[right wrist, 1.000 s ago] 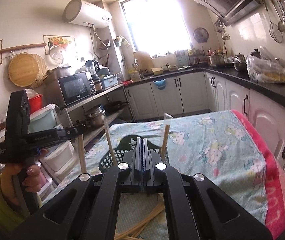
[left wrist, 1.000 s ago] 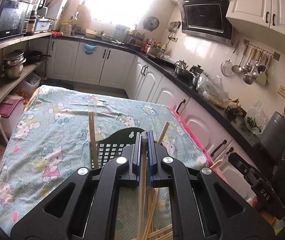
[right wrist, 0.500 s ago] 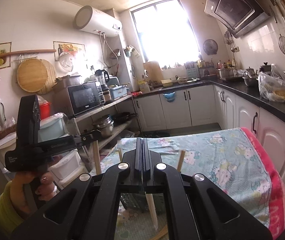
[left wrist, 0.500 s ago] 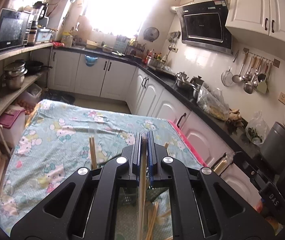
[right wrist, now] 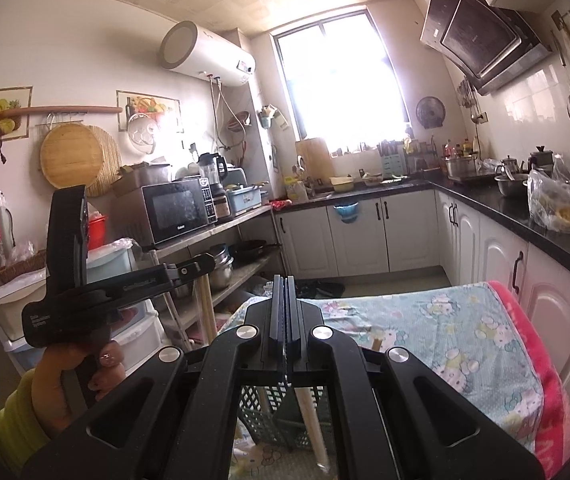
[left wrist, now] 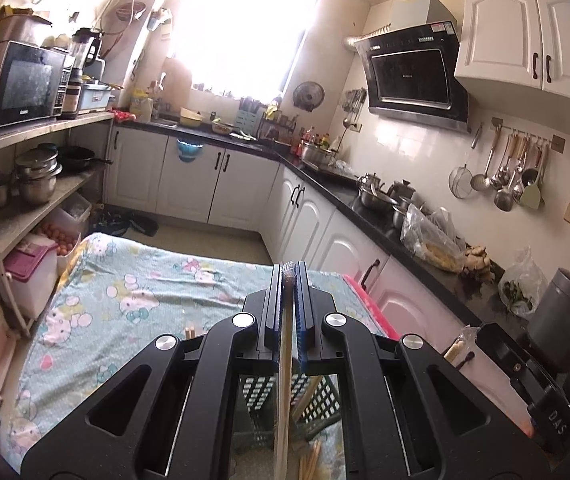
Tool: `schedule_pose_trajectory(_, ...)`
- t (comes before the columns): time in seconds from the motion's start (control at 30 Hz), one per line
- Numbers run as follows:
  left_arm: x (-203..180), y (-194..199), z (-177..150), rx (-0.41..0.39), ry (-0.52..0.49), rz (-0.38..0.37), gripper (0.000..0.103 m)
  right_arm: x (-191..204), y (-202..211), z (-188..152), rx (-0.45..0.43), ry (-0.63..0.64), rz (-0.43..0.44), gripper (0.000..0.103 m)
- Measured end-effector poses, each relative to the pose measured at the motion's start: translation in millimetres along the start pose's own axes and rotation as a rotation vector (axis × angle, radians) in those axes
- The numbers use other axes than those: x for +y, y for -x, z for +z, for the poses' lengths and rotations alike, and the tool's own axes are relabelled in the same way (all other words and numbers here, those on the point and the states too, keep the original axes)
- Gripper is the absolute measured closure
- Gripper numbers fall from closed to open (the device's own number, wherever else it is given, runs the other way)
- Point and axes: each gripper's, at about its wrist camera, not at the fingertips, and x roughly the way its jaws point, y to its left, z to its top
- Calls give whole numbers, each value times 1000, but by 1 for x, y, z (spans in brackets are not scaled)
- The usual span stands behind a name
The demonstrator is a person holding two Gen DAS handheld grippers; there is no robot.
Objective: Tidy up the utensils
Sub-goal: 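Lift the chopstick with the left gripper and carry it over the caddy, then lower the chopstick into the caddy and open the left gripper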
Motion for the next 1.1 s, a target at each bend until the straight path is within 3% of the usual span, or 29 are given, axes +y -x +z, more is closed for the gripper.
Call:
schedule_pose_trajectory(0.47, 2, -27, 26, -55, 24, 41, 100, -1, -17, 31, -54, 4, -2, 102)
schedule_pose_trajectory(0.77, -3, -50, 20, -64, 7, 81, 100, -6, -24, 40, -85, 3, -6, 102)
schedule_pose_trajectory(1.1, -5, -73, 6, -63, -14, 89, 100, -18, -41, 35, -59, -15, -22, 102)
